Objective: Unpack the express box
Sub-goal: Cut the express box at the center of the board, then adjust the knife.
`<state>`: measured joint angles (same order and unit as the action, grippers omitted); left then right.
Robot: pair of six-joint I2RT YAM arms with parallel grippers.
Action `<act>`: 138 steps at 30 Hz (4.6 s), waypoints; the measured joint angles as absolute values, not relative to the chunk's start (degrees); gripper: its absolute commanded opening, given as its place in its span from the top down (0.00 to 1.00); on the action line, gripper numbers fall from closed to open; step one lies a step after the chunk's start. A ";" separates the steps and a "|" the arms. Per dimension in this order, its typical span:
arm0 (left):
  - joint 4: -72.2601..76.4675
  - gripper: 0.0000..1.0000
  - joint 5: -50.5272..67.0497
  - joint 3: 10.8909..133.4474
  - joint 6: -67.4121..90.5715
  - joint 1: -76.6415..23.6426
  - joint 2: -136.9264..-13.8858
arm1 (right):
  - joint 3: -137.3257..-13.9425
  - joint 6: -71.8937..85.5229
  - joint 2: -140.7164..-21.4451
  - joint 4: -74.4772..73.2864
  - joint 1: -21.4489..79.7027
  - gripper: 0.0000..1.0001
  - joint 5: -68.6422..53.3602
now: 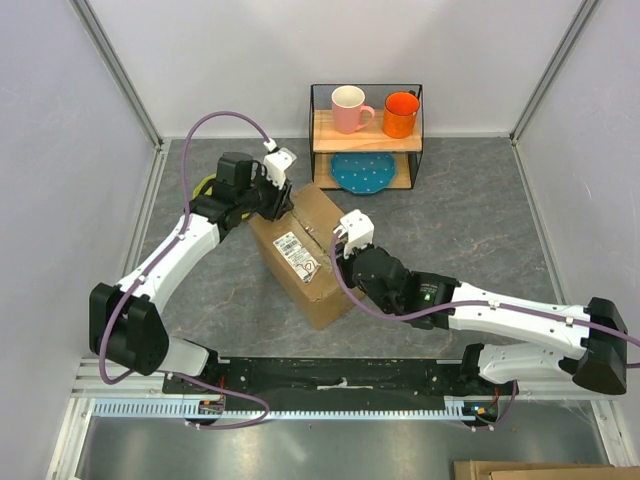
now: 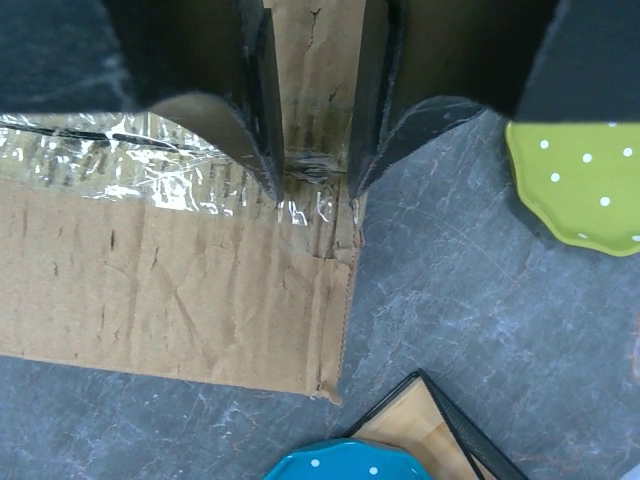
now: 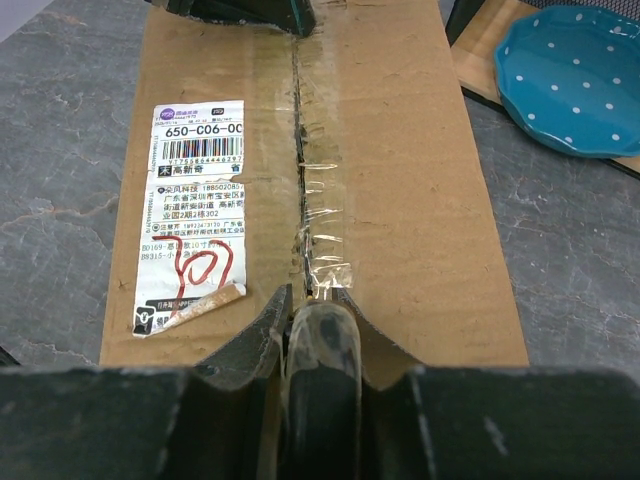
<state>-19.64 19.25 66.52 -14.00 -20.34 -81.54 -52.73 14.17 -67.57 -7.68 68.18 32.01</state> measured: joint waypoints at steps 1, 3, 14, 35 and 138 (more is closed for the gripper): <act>-19.31 0.66 19.11 66.26 -14.22 -20.34 -81.43 | -52.71 14.41 -67.42 -8.01 68.27 1.00 32.10; -18.39 0.78 18.65 65.56 -14.66 -20.34 -81.17 | -52.62 14.90 -67.05 -8.51 68.55 1.00 32.42; -13.50 0.95 17.39 61.87 -17.26 -20.67 -80.29 | -52.62 16.88 -64.86 -12.62 70.06 1.00 33.34; -10.28 0.98 15.51 59.81 -19.38 -21.61 -79.70 | -55.70 18.70 -62.81 -20.60 72.27 1.00 34.50; -2.20 0.98 83.15 60.77 17.76 -14.79 -62.54 | -65.78 13.50 -54.92 -12.43 74.24 0.17 13.76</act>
<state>-2.20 83.15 60.77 17.76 -14.79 -62.54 -65.78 13.50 -54.92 -12.43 74.24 13.76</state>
